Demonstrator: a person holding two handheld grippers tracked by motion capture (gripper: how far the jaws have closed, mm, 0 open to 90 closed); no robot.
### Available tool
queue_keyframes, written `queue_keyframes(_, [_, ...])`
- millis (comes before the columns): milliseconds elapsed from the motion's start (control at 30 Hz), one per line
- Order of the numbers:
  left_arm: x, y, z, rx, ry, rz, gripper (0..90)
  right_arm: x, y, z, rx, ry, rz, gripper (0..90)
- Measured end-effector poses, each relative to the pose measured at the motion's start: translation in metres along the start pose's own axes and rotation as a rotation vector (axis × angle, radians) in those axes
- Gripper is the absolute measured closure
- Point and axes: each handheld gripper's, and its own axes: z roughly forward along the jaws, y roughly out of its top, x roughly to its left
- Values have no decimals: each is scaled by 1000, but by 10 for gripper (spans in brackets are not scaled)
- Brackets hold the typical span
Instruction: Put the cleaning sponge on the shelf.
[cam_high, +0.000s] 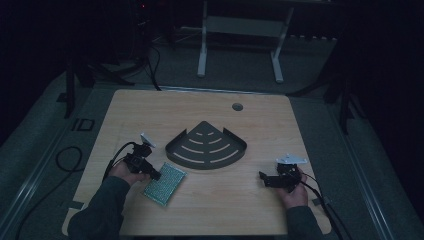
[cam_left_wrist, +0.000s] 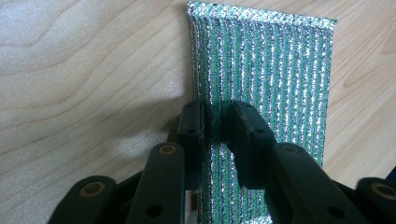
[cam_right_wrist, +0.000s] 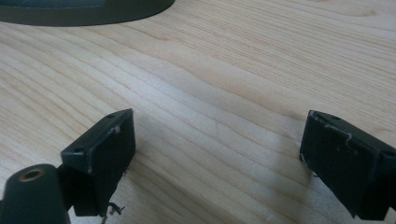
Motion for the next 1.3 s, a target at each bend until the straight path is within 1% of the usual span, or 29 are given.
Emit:
queue_keyframes(133, [-1,5,0,32,7,23,790,0,0,0,0,0,0,98])
queue_keyframes(267, [-2,8,-1,52,18,41,861,0,0,0,0,0,0,98])
queue_keyframes(333, [-2,8,-1,52,18,41,868,0,0,0,0,0,0,98])
queue_keyframes(367, [-3,10,-1,61,27,54,883,0,0,0,0,0,0,98])
queue_keyframes(467, [-4,10,-2,64,34,64,896,0,0,0,0,0,0,98])
queue_keyframes(567, [-5,10,-2,66,32,73,900,0,0,0,0,0,0,99])
queue_keyframes(633, [-5,10,-3,65,27,73,900,0,0,0,0,0,1,98])
queue_keyframes(667, [-5,9,-4,67,22,83,900,0,0,0,0,0,0,98])
queue_keyframes(767, [-6,9,-7,61,18,83,900,0,0,0,0,0,0,99])
queue_keyframes(833, [-6,8,-11,51,19,90,900,0,0,0,0,0,0,99])
queue_keyframes(900, [-7,8,-13,51,19,90,900,0,0,0,0,0,0,98])
queue_keyframes(933, [-7,8,-16,39,21,91,900,0,0,0,0,0,0,99])
queue_keyframes(967, [-7,8,-18,40,17,93,900,0,0,0,0,0,0,99])
queue_keyframes(1100, [-8,7,-25,29,25,94,900,0,0,0,0,0,0,98])
queue_keyframes(1167, [-8,6,-28,32,27,99,900,0,0,0,0,0,0,99])
queue_keyframes(1300, [-8,5,-35,20,20,103,900,0,0,0,0,0,0,98])
